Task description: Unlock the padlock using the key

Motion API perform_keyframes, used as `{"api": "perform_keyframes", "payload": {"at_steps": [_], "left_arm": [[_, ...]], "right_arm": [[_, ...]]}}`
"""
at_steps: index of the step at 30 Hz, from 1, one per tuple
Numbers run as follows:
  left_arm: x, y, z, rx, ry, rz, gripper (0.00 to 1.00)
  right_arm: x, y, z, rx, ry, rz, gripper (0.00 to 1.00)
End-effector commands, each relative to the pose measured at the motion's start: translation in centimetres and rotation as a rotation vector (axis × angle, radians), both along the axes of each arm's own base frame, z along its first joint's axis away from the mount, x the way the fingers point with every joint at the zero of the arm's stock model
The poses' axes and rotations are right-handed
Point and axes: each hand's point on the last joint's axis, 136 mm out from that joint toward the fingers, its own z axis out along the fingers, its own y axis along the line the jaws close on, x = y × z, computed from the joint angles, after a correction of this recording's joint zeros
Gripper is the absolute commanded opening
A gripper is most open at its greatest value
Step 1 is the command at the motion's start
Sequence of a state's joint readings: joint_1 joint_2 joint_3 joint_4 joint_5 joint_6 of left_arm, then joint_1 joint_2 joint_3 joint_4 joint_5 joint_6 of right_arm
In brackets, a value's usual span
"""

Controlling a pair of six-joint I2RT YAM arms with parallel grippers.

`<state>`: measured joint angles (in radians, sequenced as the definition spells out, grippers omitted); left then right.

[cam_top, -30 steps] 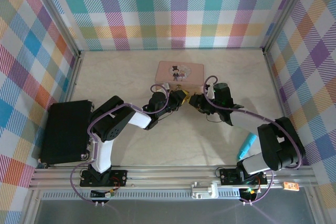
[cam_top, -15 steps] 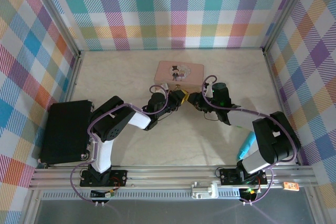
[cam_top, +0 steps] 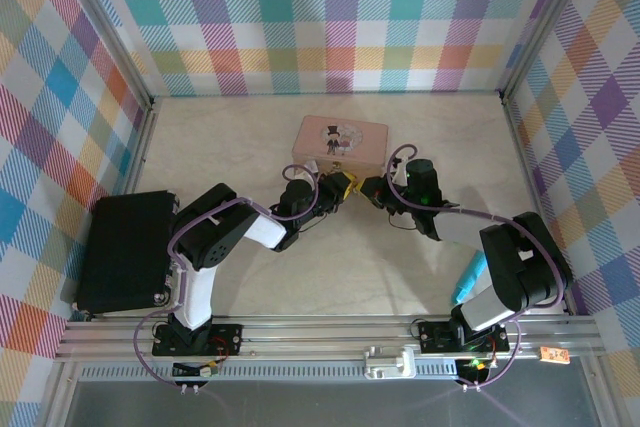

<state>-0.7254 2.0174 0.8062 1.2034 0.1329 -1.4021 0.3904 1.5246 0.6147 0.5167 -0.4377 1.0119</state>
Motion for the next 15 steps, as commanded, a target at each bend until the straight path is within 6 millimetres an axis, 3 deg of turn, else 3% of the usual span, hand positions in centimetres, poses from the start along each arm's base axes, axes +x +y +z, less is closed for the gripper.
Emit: {"api": "perform_keyframes", "payload": {"at_steps": [1,11,15], "left_arm": [[-0.6,-0.5,1.7,-0.059,-0.067,-0.023,0.00],[-0.5,-0.4,1.9,-0.065,-0.072,-0.018,0.00],[-0.5,-0.4,1.5,-0.062,-0.067,-0.015,0.00]], "right_arm": [[-0.4,0.8,-0.1,0.020,-0.013,0.029,0.10],[-0.5,2.1,-0.4,0.031,0.003,0.064,0.13],[-1.0,2.2,-0.3,0.054,0.015,0.069,0.20]]}}
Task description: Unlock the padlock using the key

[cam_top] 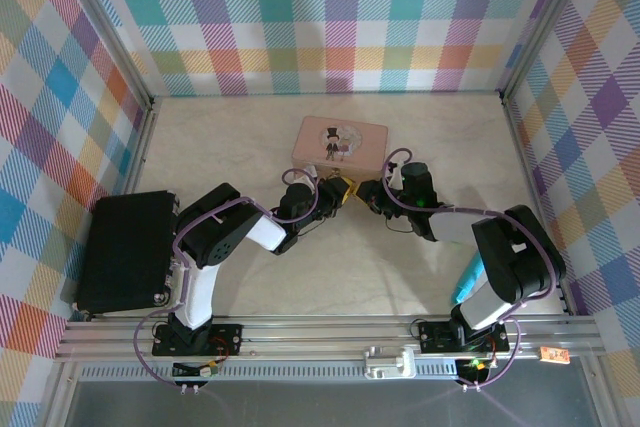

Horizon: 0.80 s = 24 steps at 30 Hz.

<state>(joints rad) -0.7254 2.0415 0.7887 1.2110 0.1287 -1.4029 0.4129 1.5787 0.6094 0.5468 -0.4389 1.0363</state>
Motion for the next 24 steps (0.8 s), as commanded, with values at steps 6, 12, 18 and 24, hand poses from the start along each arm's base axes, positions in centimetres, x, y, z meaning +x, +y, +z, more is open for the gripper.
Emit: {"api": "perform_keyframes", "payload": {"at_steps": [6,12,18,24], "left_arm": [[-0.1,-0.8,3.5,-0.091,-0.100,-0.021,0.00],[-0.2,-0.7,3.7,-0.091,-0.102,-0.025,0.00],[-1.2,-1.4,4.5,-0.028,-0.233,-0.097,0.00],[-2.2,-2.8,5.6,0.031,-0.384,-0.175,0.00]], "right_arm": [[-1.2,1.6,1.2,0.058,-0.023,0.054,0.14],[-0.8,1.5,1.0,0.058,-0.014,0.042,0.00],[-0.5,1.6,3.1,0.293,0.187,-0.005,0.00],[0.0,3.0,7.1,0.835,0.580,-0.079,0.00]]}}
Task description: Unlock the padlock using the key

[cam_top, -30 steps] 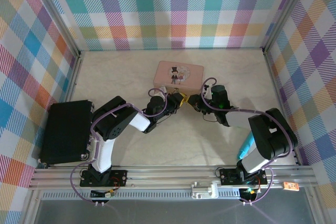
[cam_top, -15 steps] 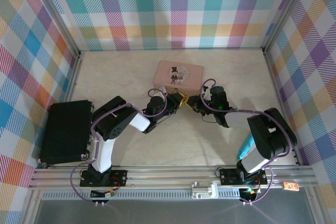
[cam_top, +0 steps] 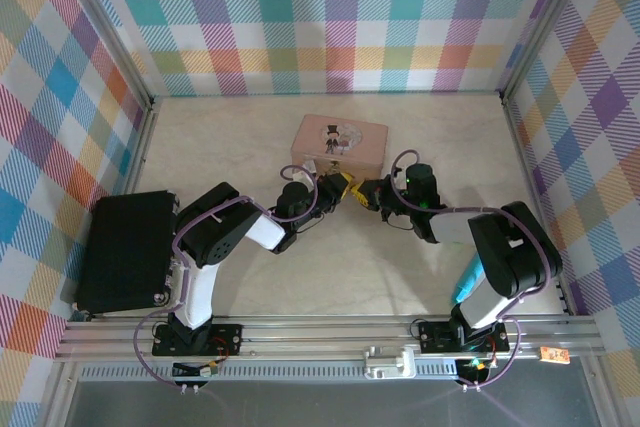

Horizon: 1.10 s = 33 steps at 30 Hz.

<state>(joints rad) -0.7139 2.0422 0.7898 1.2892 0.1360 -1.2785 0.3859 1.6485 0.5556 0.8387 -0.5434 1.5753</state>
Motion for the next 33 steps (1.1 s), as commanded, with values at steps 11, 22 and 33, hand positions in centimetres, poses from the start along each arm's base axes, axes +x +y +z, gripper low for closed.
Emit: {"api": "perform_keyframes", "payload": {"at_steps": [11,22,33], "left_arm": [[-2.0,-3.7,3.9,-0.005,-0.226,-0.152,0.00],[0.4,-1.4,2.0,-0.008,-0.113,-0.009,0.00],[0.5,0.0,-2.8,0.184,0.066,0.056,0.00]], "right_arm": [[0.6,3.4,7.3,0.456,0.179,0.042,0.00],[0.4,-0.9,1.5,-0.005,-0.006,0.022,0.39],[-2.5,-5.9,2.9,-0.554,-0.217,0.120,0.61]]}}
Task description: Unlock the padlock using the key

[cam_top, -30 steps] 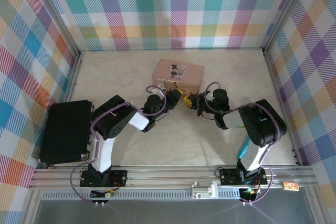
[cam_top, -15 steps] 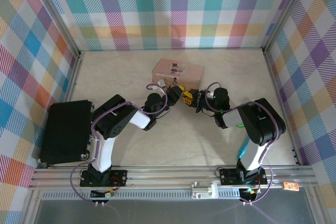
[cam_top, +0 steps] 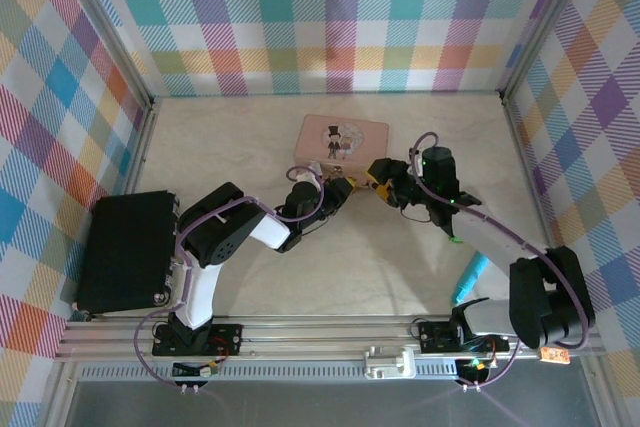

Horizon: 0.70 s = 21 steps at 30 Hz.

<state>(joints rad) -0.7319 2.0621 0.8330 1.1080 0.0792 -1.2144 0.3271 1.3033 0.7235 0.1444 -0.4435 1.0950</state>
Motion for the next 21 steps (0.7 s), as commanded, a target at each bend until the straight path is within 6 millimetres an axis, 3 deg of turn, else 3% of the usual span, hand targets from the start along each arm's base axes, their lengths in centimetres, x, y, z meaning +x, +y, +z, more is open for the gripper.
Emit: {"api": "perform_keyframes", "payload": {"at_steps": [1,6,8,14,16,21], "left_arm": [[0.0,0.4,0.5,0.046,0.013,0.025,0.00],[-0.4,0.3,-1.0,0.109,0.075,0.026,0.00],[-0.6,0.3,-1.3,0.116,0.092,0.025,0.12],[-1.5,2.2,-0.8,0.157,0.119,0.056,0.70],[-1.8,3.3,-0.4,0.167,0.126,0.067,0.77],[-2.2,6.3,0.6,0.175,0.137,0.098,0.78]], "right_arm": [[-2.0,-1.7,-2.6,-0.235,0.007,0.087,0.61],[-2.3,-2.3,-2.2,-0.323,-0.065,0.130,0.63],[-2.4,-2.4,-2.1,-0.356,-0.091,0.149,0.63],[-2.7,-2.4,-2.0,-0.487,-0.166,0.208,0.63],[-2.7,-2.1,-1.8,-0.507,-0.186,0.223,0.64],[-2.9,-0.3,-1.9,-0.618,-0.267,0.308,0.63]]}}
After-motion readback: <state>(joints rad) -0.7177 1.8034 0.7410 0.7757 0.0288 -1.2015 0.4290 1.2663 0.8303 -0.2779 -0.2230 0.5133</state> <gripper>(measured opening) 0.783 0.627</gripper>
